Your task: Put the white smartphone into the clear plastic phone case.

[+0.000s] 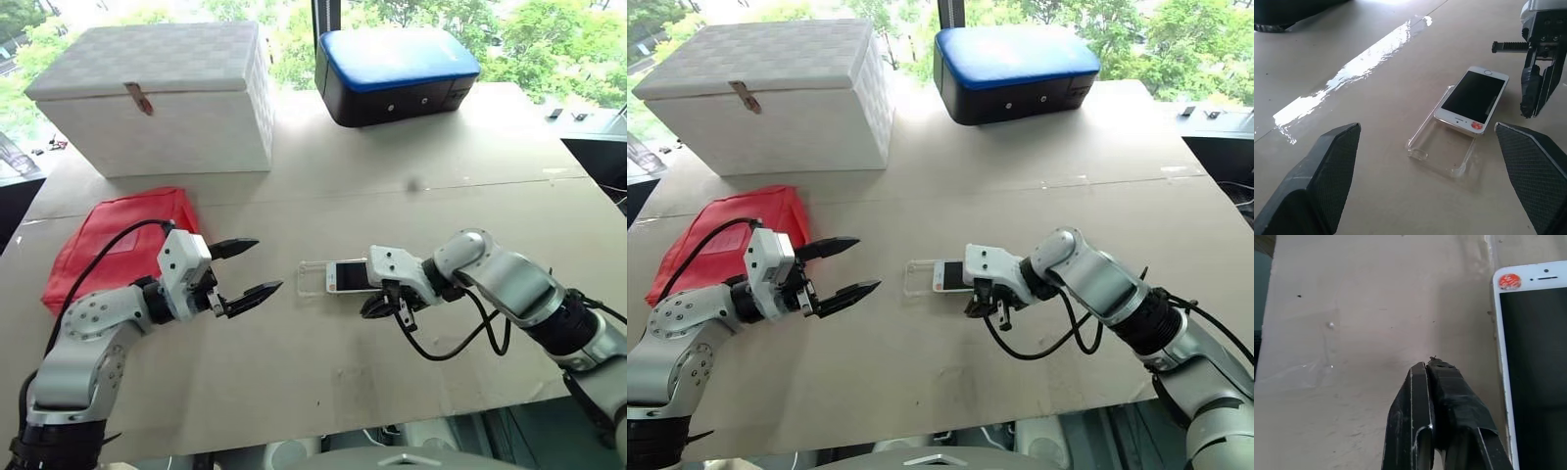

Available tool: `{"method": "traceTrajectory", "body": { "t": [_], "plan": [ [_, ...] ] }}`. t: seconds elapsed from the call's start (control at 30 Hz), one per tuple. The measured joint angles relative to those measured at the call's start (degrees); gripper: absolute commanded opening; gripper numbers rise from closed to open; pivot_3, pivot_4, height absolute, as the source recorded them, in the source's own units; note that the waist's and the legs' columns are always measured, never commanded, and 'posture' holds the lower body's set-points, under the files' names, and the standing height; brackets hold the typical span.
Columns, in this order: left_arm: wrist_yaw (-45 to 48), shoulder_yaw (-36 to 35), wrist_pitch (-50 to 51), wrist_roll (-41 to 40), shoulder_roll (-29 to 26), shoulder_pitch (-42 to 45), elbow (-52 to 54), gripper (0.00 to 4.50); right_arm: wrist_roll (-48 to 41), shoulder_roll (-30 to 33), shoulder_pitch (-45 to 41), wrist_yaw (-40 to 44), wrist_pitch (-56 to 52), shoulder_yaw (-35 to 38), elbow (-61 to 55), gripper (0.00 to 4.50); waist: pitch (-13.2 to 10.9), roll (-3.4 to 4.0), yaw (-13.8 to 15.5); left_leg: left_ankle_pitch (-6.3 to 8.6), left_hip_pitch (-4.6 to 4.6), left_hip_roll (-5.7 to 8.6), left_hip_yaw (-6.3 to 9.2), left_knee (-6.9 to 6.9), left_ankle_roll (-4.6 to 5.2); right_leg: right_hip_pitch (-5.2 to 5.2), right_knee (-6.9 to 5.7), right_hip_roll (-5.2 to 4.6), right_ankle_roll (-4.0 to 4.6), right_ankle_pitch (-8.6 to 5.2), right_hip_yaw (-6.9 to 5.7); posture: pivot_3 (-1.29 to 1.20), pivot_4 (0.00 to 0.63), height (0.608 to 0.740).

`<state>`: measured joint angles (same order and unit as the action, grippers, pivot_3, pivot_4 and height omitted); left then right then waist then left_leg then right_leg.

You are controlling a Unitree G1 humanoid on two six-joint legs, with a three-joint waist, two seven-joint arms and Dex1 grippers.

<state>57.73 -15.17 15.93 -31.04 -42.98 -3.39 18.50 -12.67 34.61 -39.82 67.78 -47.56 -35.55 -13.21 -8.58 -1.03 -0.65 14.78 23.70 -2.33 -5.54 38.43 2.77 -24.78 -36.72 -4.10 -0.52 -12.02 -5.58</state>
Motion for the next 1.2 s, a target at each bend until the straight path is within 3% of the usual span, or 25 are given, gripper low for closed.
{"method": "traceTrajectory", "body": {
  "t": [0.7,0.9,1.2],
  "plan": [
    [0.2,-0.1,-0.4,-0.1,0.1,-1.5,0.0,4.50,2.2,-4.5,-2.6,-0.6,1.1,0.5,6.9,0.02,0.0,-0.01,0.0,0.00,0.02,0.02,-0.02,0.00,0.00,0.00,0.00,0.05,0.00,0.00,-0.01,0.00,0.150,0.740],
    [3.6,-1.2,-4.9,-0.8,0.5,-1.7,-0.9,4.50,1.1,-5.9,-2.9,-0.9,0.0,0.8,6.6,0.02,0.0,-0.01,0.0,0.00,0.02,0.02,-0.02,0.01,0.00,0.00,0.00,0.04,0.00,0.00,-0.02,0.00,0.150,0.740],
    [13.4,-4.6,1.6,-8.6,-6.5,-0.7,-5.2,4.50,1.1,-7.2,-3.9,-2.1,0.0,0.8,7.5,0.02,0.0,0.02,-0.1,-0.01,0.01,0.03,-0.04,0.01,-0.01,-0.01,-0.01,0.08,-0.01,-0.01,-0.19,0.00,0.150,0.740]
  ]
}}
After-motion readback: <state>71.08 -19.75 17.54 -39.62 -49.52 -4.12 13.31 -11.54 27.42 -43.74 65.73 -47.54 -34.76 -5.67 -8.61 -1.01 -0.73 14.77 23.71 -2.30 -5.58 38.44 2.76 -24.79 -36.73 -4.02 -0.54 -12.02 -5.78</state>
